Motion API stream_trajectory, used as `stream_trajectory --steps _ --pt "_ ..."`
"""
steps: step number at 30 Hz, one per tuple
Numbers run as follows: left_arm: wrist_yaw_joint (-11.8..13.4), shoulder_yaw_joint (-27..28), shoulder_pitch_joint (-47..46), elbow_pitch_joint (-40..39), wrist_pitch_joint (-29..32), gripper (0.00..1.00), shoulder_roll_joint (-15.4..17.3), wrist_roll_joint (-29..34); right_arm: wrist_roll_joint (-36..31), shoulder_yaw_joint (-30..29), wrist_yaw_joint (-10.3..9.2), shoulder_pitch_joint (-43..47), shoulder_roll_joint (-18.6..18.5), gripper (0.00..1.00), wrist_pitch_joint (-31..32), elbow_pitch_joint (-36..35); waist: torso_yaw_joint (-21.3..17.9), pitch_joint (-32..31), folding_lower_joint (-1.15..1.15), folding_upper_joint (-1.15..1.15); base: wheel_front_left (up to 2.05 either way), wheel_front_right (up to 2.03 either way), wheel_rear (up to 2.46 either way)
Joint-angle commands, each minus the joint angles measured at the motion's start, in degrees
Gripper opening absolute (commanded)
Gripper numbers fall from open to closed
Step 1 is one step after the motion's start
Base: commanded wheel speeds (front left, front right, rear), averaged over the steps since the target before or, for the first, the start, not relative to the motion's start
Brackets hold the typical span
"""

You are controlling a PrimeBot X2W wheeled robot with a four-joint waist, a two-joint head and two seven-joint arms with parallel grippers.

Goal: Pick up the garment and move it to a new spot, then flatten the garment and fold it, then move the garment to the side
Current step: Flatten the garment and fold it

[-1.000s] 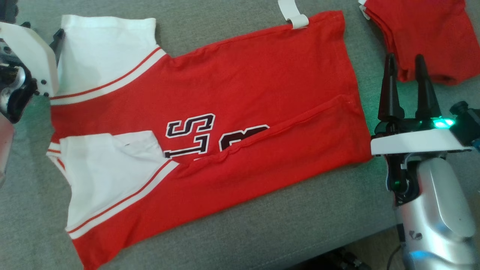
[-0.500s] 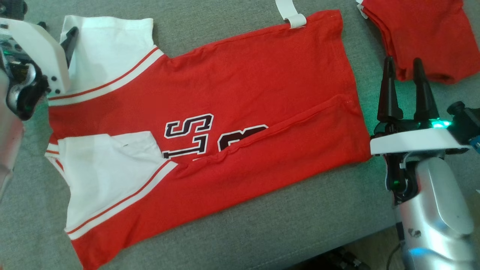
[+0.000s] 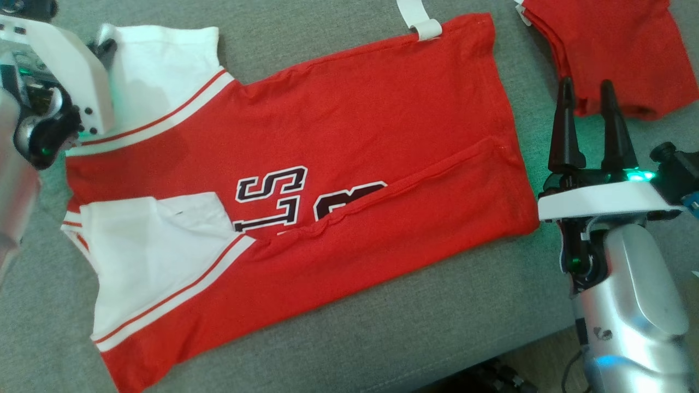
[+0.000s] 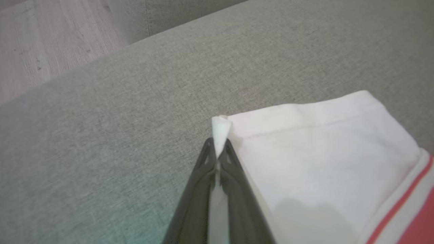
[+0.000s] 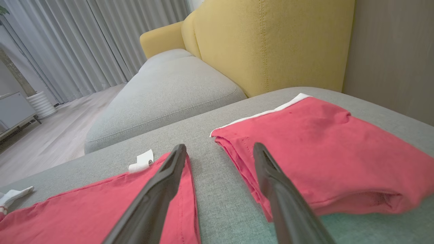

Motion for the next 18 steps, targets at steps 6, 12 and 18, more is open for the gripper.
stream_trajectory --steps 6,12,18 --pt "0.10 0.95 -1.69 -1.24 -5.97 0.00 1.35 -0.42 -3.34 0.04 0.11 -2.15 -0.36 1.00 -0.34 -1.37 1.70 -2.15 0.00 0.00 0.00 0.00 0.00" --pt "0.10 0.34 -1.94 -5.82 -15.95 0.00 -0.15 0.66 -9.58 -2.40 0.11 -5.16 -0.36 1.00 5.02 -3.91 5.41 -4.64 0.00 0.00 0.00 0.00 0.00" --pt "0.25 -0.59 0.35 -14.18 -23.33 0.00 -1.35 2.27 -12.05 -1.67 0.11 -8.90 -3.72 1.00 17.12 -2.92 10.78 -6.52 0.00 0.00 0.00 0.00 0.00"
